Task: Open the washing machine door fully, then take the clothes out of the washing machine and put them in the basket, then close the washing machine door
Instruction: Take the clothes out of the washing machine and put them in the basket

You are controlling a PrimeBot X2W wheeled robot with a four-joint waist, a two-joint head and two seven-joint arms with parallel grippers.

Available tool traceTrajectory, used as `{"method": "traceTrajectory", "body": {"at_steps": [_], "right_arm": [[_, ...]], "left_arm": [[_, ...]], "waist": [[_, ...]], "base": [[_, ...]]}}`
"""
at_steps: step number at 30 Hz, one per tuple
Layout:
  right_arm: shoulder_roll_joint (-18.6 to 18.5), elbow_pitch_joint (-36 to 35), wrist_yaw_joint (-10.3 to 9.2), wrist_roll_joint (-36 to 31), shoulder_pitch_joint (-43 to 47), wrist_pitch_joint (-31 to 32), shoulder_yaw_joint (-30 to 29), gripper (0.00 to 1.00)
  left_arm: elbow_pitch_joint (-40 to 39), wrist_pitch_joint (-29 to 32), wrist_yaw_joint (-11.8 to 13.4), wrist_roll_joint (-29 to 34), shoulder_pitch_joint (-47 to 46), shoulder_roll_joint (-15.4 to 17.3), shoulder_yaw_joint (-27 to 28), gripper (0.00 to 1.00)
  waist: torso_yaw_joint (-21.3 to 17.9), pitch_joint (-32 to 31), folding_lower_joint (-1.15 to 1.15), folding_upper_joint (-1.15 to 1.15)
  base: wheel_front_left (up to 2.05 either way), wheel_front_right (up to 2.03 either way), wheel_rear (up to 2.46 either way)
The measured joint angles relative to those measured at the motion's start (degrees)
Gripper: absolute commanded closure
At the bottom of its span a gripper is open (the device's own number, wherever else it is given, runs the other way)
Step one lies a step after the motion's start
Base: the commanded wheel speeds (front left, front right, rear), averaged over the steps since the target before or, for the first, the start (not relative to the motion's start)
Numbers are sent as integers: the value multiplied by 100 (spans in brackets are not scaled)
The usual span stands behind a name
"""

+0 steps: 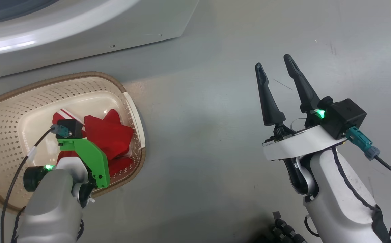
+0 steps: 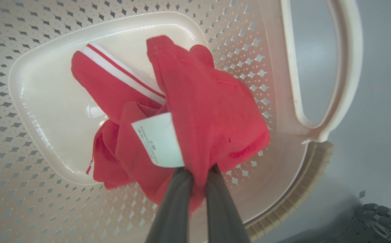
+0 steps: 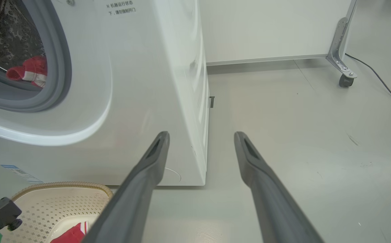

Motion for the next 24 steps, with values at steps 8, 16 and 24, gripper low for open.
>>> {"method": "traceTrajectory", "body": {"at_steps": [8,16,24], "right_arm": [[3,27,-11,-10,-33,0,-40,0],[2,151,-42,-138,-31,0,-153,0],[2,309,20,-375,93,0,-303,0]], "left_arm": [[267,-210,-10,-56,-95,-38,48,0],[279,-861,-41,-151,-133,-90,120,0],[277,-1580,-126,-308,-87,-153,231,0]], "waist": [[74,-90,0,0],[240,-285,0,0],[488,-605,0,0]], "base": [[0,0,0],[0,0,0],[0,0,0]]}}
